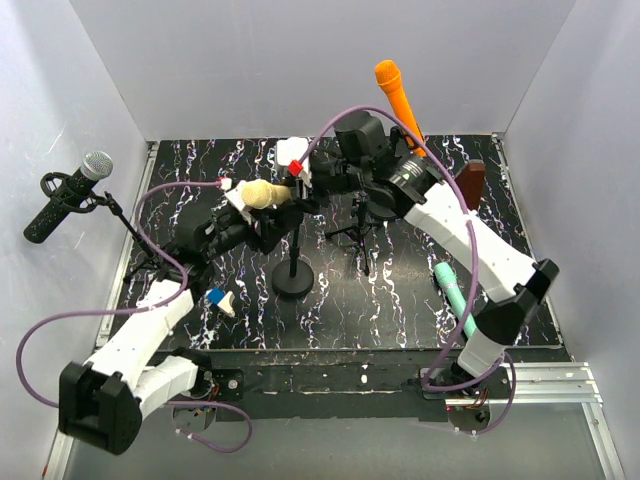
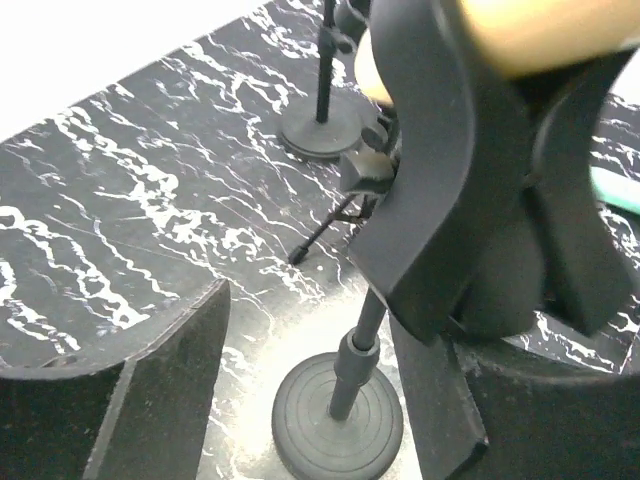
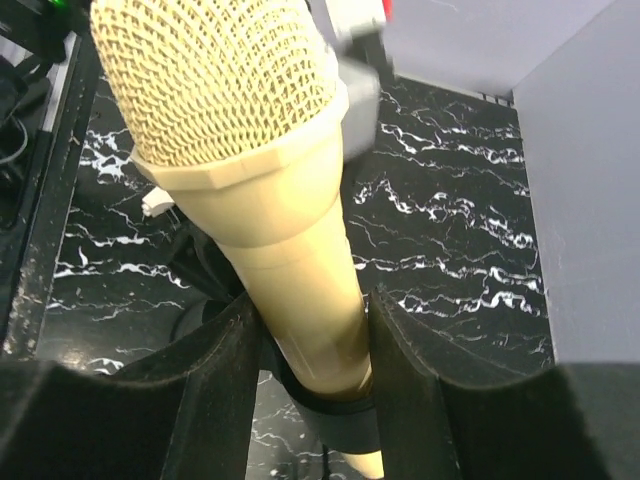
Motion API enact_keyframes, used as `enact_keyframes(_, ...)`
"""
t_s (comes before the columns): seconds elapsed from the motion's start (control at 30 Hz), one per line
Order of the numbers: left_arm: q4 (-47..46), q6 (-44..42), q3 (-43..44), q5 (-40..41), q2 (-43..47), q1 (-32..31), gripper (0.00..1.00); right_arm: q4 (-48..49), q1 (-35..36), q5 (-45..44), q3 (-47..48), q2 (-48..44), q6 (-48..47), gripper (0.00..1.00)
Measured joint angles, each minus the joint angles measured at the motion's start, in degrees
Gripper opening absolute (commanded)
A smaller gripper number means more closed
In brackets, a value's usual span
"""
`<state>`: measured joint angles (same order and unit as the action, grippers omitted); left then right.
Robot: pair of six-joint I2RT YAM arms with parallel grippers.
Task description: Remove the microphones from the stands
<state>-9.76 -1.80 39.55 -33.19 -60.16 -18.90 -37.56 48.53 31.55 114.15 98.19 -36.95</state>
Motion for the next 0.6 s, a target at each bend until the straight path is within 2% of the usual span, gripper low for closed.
enact_keyframes(0.13,8.4,-0.7,3.6,3.1,6.3,0.0,0.72,5.9,0.2,-3.4,-7.9,-5.7,6.2,0.01)
enact_keyframes(0.23,12.9,-2.1,7.4,3.2,8.5,-0.9,0.75,8.8,-0.5,-6.1,-10.0,-6.8,10.4,0.01)
enact_keyframes(0.33,13.7,-3.5,8.7,4.6,10.0,-1.5,0.75,11.1,-1.5,-6.8,-10.9,-6.8,13.7,0.01)
enact_keyframes(0.43,13.6,-4.2,8.9,2.3,10.2,-2.8,0.75,12.5,-2.3,-8.7,-11.0,-6.5,16.3,0.01)
enact_keyframes(0.6,10.9,-4.0,9.0,-0.9,6.3,-4.1,0.75,14.7,-3.2,-10.7,-11.0,-5.6,19.3,0.01)
